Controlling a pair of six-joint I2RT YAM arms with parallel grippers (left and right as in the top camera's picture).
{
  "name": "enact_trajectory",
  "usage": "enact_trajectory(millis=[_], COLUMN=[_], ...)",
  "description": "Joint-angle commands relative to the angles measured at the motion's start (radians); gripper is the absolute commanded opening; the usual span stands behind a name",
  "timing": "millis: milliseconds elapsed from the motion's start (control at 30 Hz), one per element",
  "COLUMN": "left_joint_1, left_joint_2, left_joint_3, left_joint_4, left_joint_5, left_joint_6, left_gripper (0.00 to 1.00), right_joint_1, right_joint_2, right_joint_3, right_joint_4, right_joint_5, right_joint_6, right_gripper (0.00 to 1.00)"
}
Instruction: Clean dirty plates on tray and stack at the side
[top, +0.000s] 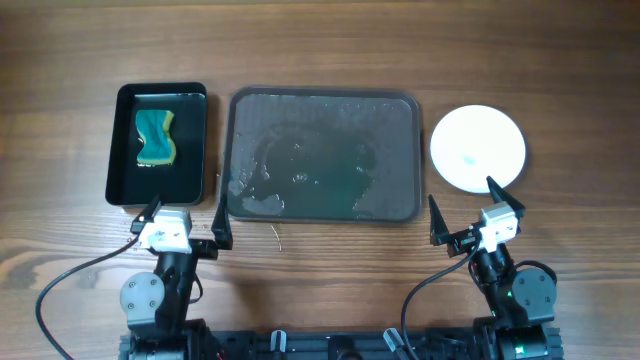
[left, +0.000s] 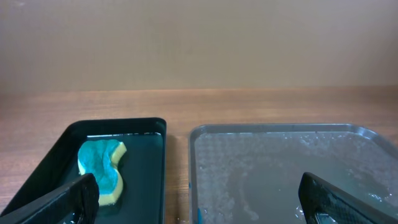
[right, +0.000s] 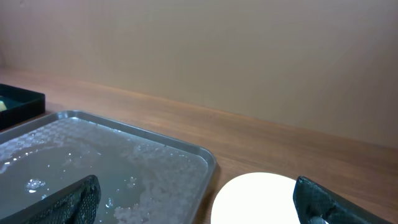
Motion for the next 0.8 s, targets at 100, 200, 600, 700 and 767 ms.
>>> enact_trajectory(millis=[100,200,600,700,767], left_joint_1=[-0.005,-0.005,-0.005,-0.005,-0.005], left_joint_2=[-0.012,-0.012,-0.012,-0.011,-0.011], left_joint_3=[-0.073,-0.090,-0.090,-0.090,-0.090], left_joint_4=[0.125,0.151,0.112,0.112,0.112], left_joint_5=[-0.002,-0.002,-0.002,-0.002,-0.002], left_joint_6=[0.023,0.023,0.015,0.015,0.015], left_gripper=[1.00,1.00,1.00,1.00,1.00], right_joint_1=[0.004,0.004,0.004,0.004,0.004], right_joint_2=[-0.011,-0.011,-0.011,-0.011,-0.011], right_joint_3=[-0.001,-0.001,-0.001,-0.001,-0.001], right_joint_4=[0.003,0.003,0.003,0.003,0.003], right_joint_5=[0.018,0.018,0.018,0.018,0.018], right_joint_6=[0.009,0.009,0.008,0.009,0.009], right_gripper=[1.00,1.00,1.00,1.00,1.00])
